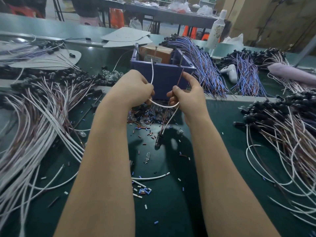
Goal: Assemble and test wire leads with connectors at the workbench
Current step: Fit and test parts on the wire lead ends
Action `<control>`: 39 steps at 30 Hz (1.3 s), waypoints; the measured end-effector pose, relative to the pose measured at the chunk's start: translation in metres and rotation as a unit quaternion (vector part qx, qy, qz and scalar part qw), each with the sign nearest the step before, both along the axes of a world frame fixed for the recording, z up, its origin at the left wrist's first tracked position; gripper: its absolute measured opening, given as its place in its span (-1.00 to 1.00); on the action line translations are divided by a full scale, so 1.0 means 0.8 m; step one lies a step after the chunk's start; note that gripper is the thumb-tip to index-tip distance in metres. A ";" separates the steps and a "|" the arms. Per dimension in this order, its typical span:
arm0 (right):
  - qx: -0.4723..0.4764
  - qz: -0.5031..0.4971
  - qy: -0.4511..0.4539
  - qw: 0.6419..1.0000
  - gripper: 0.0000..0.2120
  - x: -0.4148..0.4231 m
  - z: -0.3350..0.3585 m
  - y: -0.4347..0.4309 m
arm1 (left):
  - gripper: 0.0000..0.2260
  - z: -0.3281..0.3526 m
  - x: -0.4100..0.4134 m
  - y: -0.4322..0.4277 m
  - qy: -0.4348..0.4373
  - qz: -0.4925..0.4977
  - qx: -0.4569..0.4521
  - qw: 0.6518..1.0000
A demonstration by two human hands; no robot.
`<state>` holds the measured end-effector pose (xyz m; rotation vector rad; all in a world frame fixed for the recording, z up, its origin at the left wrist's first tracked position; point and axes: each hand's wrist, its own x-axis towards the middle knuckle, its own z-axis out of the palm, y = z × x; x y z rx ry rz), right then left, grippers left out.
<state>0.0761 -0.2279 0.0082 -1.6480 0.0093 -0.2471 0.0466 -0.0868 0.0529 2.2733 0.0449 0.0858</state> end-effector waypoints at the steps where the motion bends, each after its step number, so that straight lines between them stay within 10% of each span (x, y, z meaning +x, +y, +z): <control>1: -0.003 0.001 -0.003 1.000 -0.54 0.000 0.001 -0.001 | -0.78 0.001 -0.001 0.000 0.001 -0.003 0.001 1.000; 39: -0.005 0.000 -0.005 1.000 -0.62 0.004 0.003 -0.002 | -0.78 0.016 -0.015 -0.004 -0.002 -0.048 0.060 0.997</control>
